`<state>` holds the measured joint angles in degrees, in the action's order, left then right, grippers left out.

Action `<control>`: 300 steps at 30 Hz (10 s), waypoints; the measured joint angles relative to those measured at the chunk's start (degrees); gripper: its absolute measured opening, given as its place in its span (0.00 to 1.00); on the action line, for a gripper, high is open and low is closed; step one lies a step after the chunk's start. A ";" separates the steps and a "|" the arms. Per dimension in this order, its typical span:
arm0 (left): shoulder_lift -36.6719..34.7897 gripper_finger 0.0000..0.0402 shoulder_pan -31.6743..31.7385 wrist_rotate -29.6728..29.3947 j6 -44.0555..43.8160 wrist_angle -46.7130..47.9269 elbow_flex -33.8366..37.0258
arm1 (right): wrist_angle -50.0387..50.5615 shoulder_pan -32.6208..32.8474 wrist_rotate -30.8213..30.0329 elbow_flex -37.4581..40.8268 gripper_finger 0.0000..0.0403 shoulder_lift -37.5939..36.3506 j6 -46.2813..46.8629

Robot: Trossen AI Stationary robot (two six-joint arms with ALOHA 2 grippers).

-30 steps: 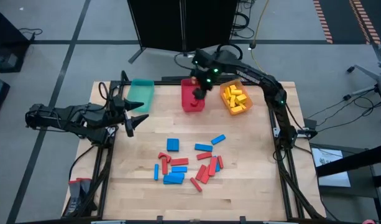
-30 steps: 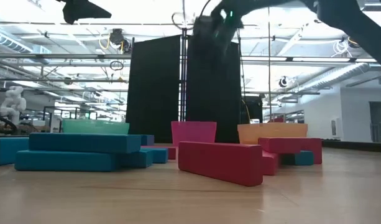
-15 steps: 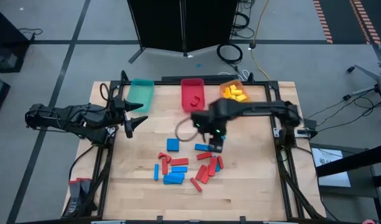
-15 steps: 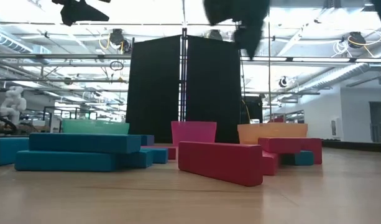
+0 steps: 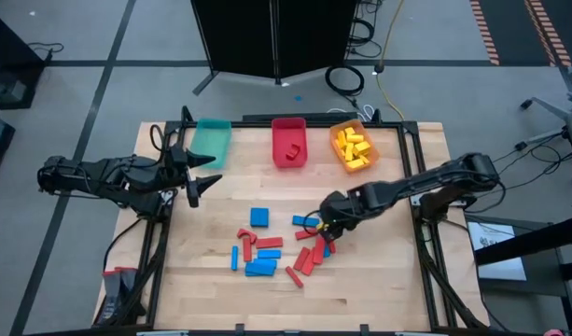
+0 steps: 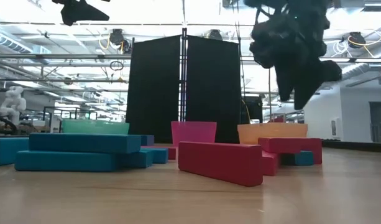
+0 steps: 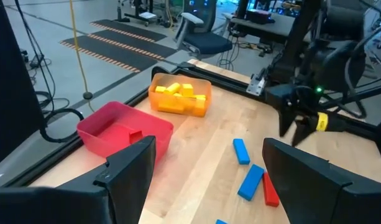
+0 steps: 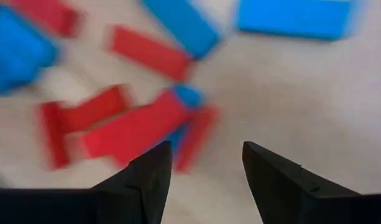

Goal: Sort blocks
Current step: Put the red block into the red bin

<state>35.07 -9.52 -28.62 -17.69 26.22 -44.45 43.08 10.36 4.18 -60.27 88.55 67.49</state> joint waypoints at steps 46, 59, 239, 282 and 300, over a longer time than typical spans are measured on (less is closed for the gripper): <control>-0.02 0.75 0.00 1.20 0.00 0.05 0.00 | -10.26 4.51 -0.05 3.76 0.09 8.62 8.85; -0.21 0.75 0.00 1.20 0.02 0.05 0.00 | 1.65 -3.69 -3.92 -5.36 0.09 8.25 -4.53; -0.28 0.75 -0.01 5.97 1.88 0.28 0.00 | 18.78 7.07 -5.16 -37.93 0.62 33.77 3.03; -0.28 0.75 0.00 5.88 2.03 0.35 0.00 | 12.06 7.11 -5.26 -31.67 0.31 33.62 3.84; -0.28 0.75 0.00 5.86 3.10 0.33 0.00 | 12.03 6.96 -2.57 -31.80 0.29 32.84 3.32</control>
<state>34.79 -9.52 -22.76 -14.59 26.55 -44.45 55.11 17.32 1.60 -92.07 121.39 70.81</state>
